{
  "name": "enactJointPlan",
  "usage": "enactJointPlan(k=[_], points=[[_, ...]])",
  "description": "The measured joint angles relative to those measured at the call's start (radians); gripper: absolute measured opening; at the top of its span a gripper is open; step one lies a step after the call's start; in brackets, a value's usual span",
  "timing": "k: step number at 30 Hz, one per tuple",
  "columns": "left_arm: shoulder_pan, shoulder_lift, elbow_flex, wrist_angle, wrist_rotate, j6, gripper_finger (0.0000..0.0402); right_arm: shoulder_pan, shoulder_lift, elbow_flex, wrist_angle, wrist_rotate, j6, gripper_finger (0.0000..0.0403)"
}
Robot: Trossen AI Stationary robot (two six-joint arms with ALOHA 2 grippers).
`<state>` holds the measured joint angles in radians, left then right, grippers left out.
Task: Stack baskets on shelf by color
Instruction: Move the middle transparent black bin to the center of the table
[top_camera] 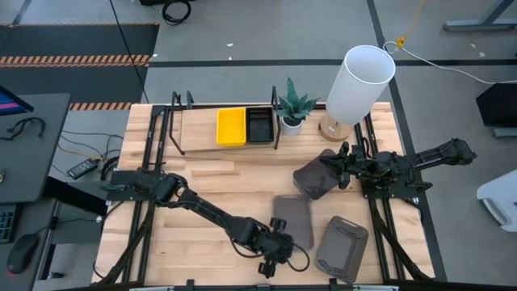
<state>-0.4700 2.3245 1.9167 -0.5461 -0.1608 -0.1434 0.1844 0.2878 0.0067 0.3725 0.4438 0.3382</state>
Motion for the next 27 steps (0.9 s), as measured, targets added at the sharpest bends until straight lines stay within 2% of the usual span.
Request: enactJointPlan(k=[3,5,10,14,20,24,27], points=[[0.004,-0.002,0.001,-0.036,-0.006,-0.026,0.0028,0.000,0.000,0.000,0.000,0.000,0.000,0.0019],[0.007,-0.006,0.002,-0.072,0.006,-0.033,0.0014,0.000,0.000,0.000,0.000,0.000,0.000,0.0019],[0.011,-0.040,0.001,-0.236,0.030,-0.069,0.0020,0.000,0.000,0.000,0.000,0.000,0.000,0.0019],[0.006,-0.080,-0.003,-0.357,0.044,-0.086,0.0008,0.000,0.000,0.000,0.001,0.000,0.000,0.0019],[-0.013,-0.119,-0.002,-0.528,0.026,-0.131,0.0009,0.000,0.000,0.000,0.000,0.000,0.000,0.0019],[-0.036,-0.136,-0.026,-0.552,0.018,-0.163,0.0008,0.000,0.000,0.000,0.001,0.000,0.000,0.0019],[-0.053,-0.170,-0.098,-0.551,-0.009,-0.198,0.0008,0.000,0.001,0.000,0.000,0.000,0.000,0.0019]])
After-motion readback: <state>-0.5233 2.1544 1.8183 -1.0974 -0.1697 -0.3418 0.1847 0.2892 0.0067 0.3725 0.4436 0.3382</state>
